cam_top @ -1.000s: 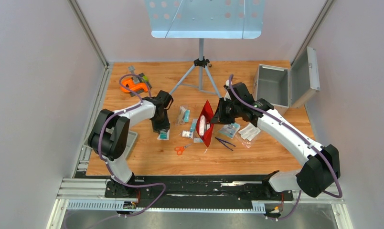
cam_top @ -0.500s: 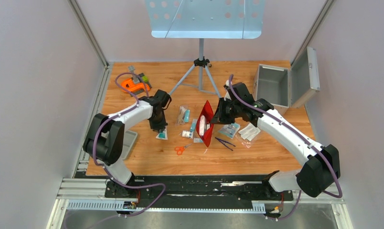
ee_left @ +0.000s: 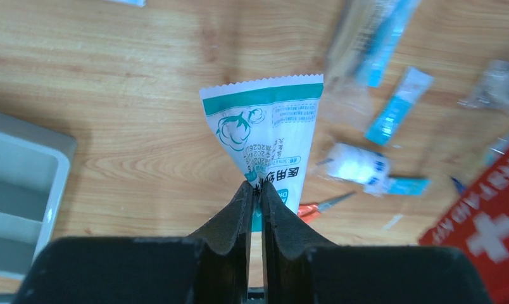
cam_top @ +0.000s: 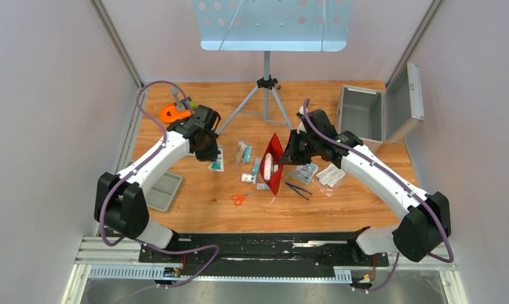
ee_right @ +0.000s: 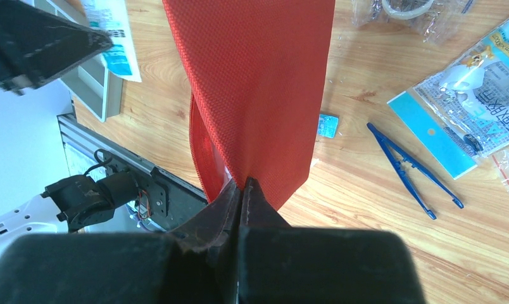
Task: Organize the medicine kit
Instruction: Pick up the medical item at the center of the board, then place the medical item at the medicine pouch.
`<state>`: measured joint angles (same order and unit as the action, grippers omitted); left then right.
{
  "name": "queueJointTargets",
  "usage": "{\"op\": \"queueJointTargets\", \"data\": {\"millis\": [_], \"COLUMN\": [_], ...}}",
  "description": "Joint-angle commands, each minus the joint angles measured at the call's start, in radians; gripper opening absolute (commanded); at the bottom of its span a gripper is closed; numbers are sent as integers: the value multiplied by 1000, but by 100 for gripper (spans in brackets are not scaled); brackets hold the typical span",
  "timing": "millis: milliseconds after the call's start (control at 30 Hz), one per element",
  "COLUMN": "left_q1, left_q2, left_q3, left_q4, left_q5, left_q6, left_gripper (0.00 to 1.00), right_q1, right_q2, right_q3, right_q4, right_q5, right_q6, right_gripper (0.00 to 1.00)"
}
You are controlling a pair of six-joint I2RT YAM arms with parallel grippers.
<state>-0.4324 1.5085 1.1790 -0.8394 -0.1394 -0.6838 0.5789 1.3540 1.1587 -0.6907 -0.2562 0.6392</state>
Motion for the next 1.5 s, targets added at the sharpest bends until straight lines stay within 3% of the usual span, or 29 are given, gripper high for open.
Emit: {"op": "queueJointTargets", "data": {"millis": [0,200,400,533,700,867,1067,1267,1333,1467], "left_q1": [-1,-18,-160,-253,-268,-279,-282,-324,-351,-376], "left_q2": [-107,-169,-116,-54,39,90,123,191,202,220], "left_q3": [104,148,235,264,327,324,273,377,402,405], "left_q4": [27,171,159,133,35,46,164,29,-11,-28], "left_q5": [198,568,590,502,375,350,430,249,111,71], "left_q6": [79,79,87,83,98,48,-39,-2,3,-4], "left_gripper": [14,15,15,15,14,14,13,12,13,14], "right_q1": [-5,-4,-2,1,7,15,44,66,72,76], "right_q2": [-21,-20,-9,-7,-5,-1,15,27,29,27], "right_q3": [13,14,30,41,57,74,79,81,79,70], "right_q4": [55,60,60,59,60,75,101,131,142,167], "right_q5": [-14,-18,-29,-26,-17,-17,-33,-53,-55,-67], "right_q6": [20,23,28,33,44,55,66,78,84,97], "right_gripper": [0,0,0,0,0,0,0,0,0,0]}}
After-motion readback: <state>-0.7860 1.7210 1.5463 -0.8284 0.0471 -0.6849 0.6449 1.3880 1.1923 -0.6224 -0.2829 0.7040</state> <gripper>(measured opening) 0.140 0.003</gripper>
